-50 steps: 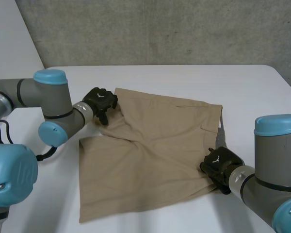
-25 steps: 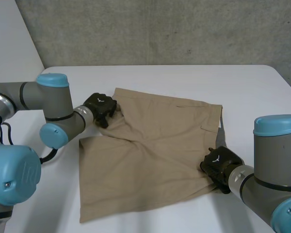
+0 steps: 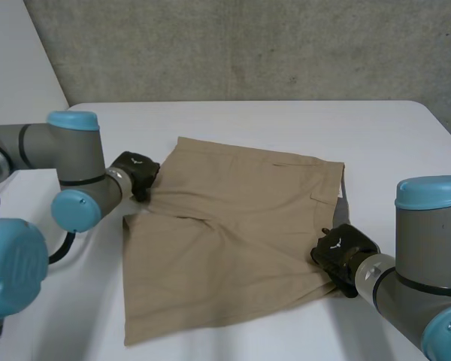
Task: Fold the shorts.
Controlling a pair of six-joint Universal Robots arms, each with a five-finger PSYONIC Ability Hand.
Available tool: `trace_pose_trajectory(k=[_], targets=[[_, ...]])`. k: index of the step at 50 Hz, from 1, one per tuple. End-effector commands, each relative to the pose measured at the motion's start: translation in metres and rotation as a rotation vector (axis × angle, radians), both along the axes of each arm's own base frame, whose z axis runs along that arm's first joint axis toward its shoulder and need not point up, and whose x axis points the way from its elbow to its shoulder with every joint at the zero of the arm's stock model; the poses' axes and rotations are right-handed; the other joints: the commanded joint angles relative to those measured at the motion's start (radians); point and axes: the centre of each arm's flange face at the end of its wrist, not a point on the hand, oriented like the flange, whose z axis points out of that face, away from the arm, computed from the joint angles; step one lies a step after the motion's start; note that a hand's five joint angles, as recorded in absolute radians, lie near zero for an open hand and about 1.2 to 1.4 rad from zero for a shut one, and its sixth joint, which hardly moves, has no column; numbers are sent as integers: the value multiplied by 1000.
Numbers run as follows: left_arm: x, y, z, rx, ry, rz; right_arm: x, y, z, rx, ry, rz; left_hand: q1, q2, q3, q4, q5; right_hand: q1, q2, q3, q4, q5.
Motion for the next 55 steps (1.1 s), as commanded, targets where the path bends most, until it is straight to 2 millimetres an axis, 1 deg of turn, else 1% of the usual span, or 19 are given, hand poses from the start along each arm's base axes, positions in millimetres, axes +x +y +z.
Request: trace_pose_trajectory(k=[1,5,11,15,16,19,23,24,26,28,30,31,34,35,39,43,45,50,55], targets=[[10,14,9,20,-7,17,0,1,0,0,0,0,269,202,209,203,251,409,212,207,200,217],[12,14,7,21,-14,30,1,3,0,4,2,5,234,167,175,168,216,409,212,207,200,217],[13,14,7,17,-17,40,1,3,-1,5,0,6,38,-30,-22,-28,20,409,212,207,200,217],[12,16,17,3,-12,40,0,2,-1,5,-1,2,-528,-595,-587,-594,-546,409,212,207,200,217],[12,18,25,-9,-8,38,0,2,0,4,-1,2,-701,-768,-760,-767,-719,409,212,207,200,217],[14,25,37,-15,-3,37,0,1,0,2,-4,-2,-831,-899,-891,-897,-849,409,212,207,200,217],[23,46,60,-22,2,42,0,-1,2,2,-31,-24,-808,-876,-868,-874,-826,409,212,207,200,217],[27,59,68,-15,10,47,0,-2,2,3,-41,-33,-785,-852,-844,-851,-803,409,212,207,200,217],[31,73,76,-3,30,56,1,-5,5,7,-74,-58,-773,-840,-832,-839,-791,409,212,207,200,217],[35,101,82,30,66,58,1,-7,7,9,-104,-82,-706,-773,-765,-771,-724,409,212,207,200,217],[37,120,82,54,84,61,1,-13,10,5,-148,-117,-706,-773,-765,-771,-723,409,212,207,200,217],[39,139,79,79,97,55,1,-15,12,2,-166,-129,-706,-773,-765,-771,-723,409,212,207,200,217],[37,171,73,114,103,24,1,-23,15,-6,-236,-176,-711,-779,-771,-777,-729,409,212,207,200,217],[35,191,69,128,101,-7,1,-24,15,-8,-250,-186,-706,-773,-765,-771,-723,409,212,207,200,217],[30,231,55,155,84,-77,1,-29,17,-11,-301,-218,-708,-776,-768,-774,-726,409,212,207,200,217],[29,251,42,186,85,-98,2,-32,18,-24,-338,-236,-706,-773,-765,-771,-723,409,212,207,200,217],[29,255,40,198,96,-95,3,-33,19,-25,-360,-245,-706,-773,-765,-771,-723,409,212,207,200,217],[30,257,33,247,143,-49,4,-32,19,-17,-378,-256,-691,-758,-750,-757,-709,409,212,207,200,217],[29,250,19,260,137,-1,4,-31,18,-13,-380,-256,-636,-703,-695,-701,-653,409,212,207,200,217]])
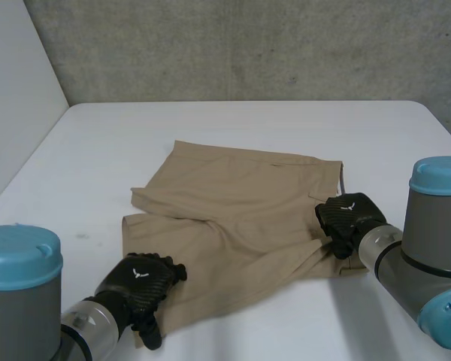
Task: Fold the shorts.
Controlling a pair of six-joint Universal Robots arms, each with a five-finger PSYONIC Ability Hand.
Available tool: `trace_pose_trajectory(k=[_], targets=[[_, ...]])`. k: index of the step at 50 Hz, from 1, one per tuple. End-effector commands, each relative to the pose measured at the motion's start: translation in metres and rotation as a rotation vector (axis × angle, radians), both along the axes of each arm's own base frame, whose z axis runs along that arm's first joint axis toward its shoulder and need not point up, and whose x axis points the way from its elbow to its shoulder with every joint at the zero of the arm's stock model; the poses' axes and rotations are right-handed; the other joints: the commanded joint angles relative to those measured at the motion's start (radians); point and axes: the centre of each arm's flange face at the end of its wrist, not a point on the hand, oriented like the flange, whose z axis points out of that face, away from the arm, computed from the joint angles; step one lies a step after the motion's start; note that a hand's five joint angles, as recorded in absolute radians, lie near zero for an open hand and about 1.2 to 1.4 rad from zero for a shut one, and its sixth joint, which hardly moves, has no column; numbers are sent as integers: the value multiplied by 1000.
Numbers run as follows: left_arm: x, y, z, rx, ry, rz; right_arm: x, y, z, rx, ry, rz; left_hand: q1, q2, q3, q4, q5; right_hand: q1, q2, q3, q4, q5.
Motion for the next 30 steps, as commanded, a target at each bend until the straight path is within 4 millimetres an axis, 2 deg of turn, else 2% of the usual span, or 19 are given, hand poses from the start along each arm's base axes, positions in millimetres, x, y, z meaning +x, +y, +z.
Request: trace_pose_trajectory(k=[1,3,4,7,9,14,18,22,23,26,27,30], targets=[[-1,-9,-17,34,7,74,1,2,-1,8,-9,0,172,149,150,150,147,409,212,207,200,217],[-3,-10,-19,22,6,76,1,2,0,6,-9,-2,278,254,255,255,252,409,212,207,200,217],[-5,-11,-19,7,9,75,0,1,0,6,-9,-3,490,467,468,468,465,409,212,207,200,217],[-8,-9,-18,-18,14,67,-1,0,3,-2,-12,-11,759,736,736,736,733,409,212,207,200,217],[-11,-8,-17,-40,17,59,-1,0,6,-14,-17,-11,1058,1035,1035,1035,1032,409,212,207,200,217],[-19,-9,-9,-74,38,42,-5,-5,10,-28,-18,-24,1059,1036,1036,1036,1033,409,212,207,200,217],[-28,-19,6,-138,60,25,-4,-10,18,-59,-21,-22,1059,1036,1036,1036,1033,409,212,207,200,217],[-41,-47,34,-279,63,0,1,-19,30,-106,-25,-11,1059,1036,1036,1036,1033,409,212,207,200,217],[-46,-62,44,-336,53,-2,3,-21,33,-121,-22,-5,1059,1036,1036,1036,1033,409,212,207,200,217],[-50,-94,54,-417,20,10,8,-33,44,-190,0,11,1059,1036,1036,1036,1033,409,212,207,200,217],[-52,-116,58,-464,-5,20,10,-37,46,-207,7,16,1059,1036,1036,1036,1033,409,212,207,200,217],[-61,-145,66,-539,-24,23,19,-57,50,-260,20,27,1059,1036,1036,1036,1033,409,212,207,200,217]])
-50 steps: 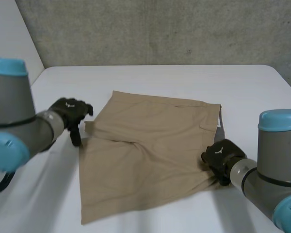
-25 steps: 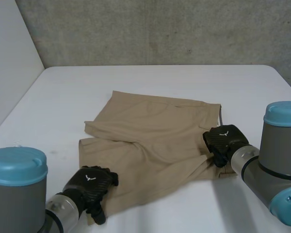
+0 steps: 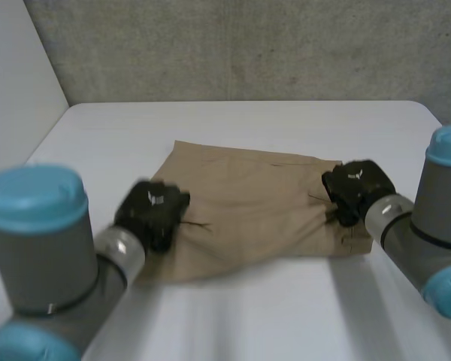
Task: Fold the shorts.
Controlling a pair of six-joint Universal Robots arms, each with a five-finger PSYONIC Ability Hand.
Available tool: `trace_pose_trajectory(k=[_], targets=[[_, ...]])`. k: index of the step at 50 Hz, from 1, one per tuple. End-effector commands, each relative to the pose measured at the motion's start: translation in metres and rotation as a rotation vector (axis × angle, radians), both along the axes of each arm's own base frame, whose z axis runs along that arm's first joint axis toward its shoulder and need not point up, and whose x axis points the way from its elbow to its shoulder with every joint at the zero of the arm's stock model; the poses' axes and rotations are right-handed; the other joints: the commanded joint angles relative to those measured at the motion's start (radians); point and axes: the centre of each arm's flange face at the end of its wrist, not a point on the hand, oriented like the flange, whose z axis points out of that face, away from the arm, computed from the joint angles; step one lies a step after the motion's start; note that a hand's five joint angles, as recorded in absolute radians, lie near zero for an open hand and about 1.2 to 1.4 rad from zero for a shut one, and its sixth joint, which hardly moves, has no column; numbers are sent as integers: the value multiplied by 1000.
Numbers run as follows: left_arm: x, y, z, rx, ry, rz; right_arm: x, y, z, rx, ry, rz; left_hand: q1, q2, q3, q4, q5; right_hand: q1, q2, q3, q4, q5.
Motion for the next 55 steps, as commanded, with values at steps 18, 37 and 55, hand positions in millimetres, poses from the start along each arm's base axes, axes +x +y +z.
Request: trace_pose_trajectory(k=[18,37,55], targets=[[-87,-237,-38,-609,-123,61,65,-154,-45,-576,196,39,271,201,210,203,219,409,212,207,200,217],[-75,-216,-11,-351,182,70,48,-131,40,-477,-129,-14,-951,-1021,-1012,-1019,-1003,-812,-1010,-1015,-1022,-1005],[-13,-141,-19,-46,221,67,-4,-74,-48,87,-125,-78,-947,-1017,-1008,-1015,-999,-406,-603,-609,-616,-599]])
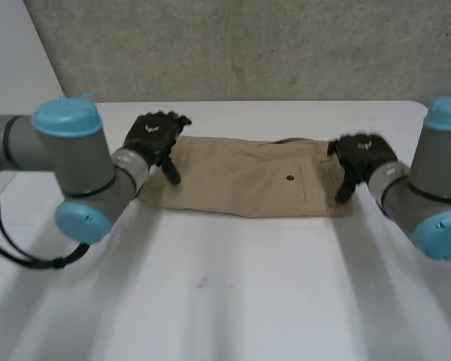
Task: Fold the shorts.
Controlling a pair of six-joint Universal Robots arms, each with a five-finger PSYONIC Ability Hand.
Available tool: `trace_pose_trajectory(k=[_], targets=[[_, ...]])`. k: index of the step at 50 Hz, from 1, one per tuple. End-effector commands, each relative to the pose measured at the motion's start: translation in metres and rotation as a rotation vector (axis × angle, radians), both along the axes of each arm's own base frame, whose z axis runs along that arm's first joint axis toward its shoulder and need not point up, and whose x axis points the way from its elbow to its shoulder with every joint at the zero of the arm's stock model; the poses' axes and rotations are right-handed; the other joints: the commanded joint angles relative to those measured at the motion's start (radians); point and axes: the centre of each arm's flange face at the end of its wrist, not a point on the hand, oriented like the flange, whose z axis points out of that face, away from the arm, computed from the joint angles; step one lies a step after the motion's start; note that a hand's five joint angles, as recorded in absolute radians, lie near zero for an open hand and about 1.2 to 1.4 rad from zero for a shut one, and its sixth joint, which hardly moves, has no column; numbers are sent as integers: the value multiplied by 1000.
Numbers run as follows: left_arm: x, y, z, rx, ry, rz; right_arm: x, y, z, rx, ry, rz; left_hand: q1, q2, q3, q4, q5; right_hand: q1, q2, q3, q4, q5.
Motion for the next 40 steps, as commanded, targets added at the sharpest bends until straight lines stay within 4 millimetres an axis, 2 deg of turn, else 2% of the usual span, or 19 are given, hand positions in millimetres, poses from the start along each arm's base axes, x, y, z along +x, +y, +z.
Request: trace_pose_trajectory(k=[1,6,8,9,14,17,20,24,29,30,33,34,35,38,39,40], targets=[[15,15,-17,32,-26,11,-5,-1,-50,107,14,10,-12,-26,-40,-29,-43,269,220,213,215,225],[18,17,-25,44,-30,20,-10,-11,-66,105,14,-6,-9,-23,-37,-26,-40,378,329,322,324,334],[19,18,-26,49,-33,23,-10,-16,-69,75,12,-15,-9,-23,-37,-26,-40,662,613,605,608,617],[20,18,-27,51,-34,23,-11,-20,-68,51,8,-32,-12,-26,-40,-29,-43,1054,1005,998,1000,1010],[20,19,-24,47,-32,25,-35,-32,-56,1,28,-149,-12,-26,-40,-29,-43,1058,1009,1002,1004,1014],[20,21,-16,31,-25,25,-46,-34,-37,-41,44,-186,-12,-26,-40,-29,-43,1058,1009,1002,1004,1014],[23,24,-9,23,-22,26,-56,-36,-28,-68,77,-197,-12,-26,-40,-29,-43,1058,1009,1002,1004,1014],[25,29,1,7,-15,26,-78,-41,-21,-96,238,-203,-15,-29,-43,-32,-46,1058,1009,1002,1004,1014],[33,31,11,-7,-5,38,-77,-44,-5,-171,419,-148,-16,-30,-44,-33,-46,1058,1009,1002,1004,1014],[34,32,12,-7,-5,38,-75,-45,-3,-184,438,-138,-16,-30,-44,-33,-46,1058,1009,1002,1004,1014],[34,32,14,-10,-2,39,-50,-42,16,-269,445,-82,-16,-30,-44,-33,-46,1058,1009,1002,1004,1014],[34,32,15,-12,0,40,-39,-40,23,-299,433,-57,-16,-30,-44,-33,-46,1058,1009,1002,1004,1014],[34,32,15,-14,1,43,-16,-32,36,-350,408,-2,-16,-30,-44,-33,-46,1058,1009,1002,1004,1014],[34,31,17,-16,6,46,15,-19,42,-397,375,100,-16,-30,-44,-33,-46,1058,1009,1002,1004,1014],[34,30,18,-19,7,46,35,-7,44,-423,352,180,-16,-30,-44,-33,-46,1058,1009,1002,1004,1014],[34,30,18,-21,8,48,45,0,43,-432,340,226,-16,-30,-44,-33,-46,1058,1009,1002,1004,1014]])
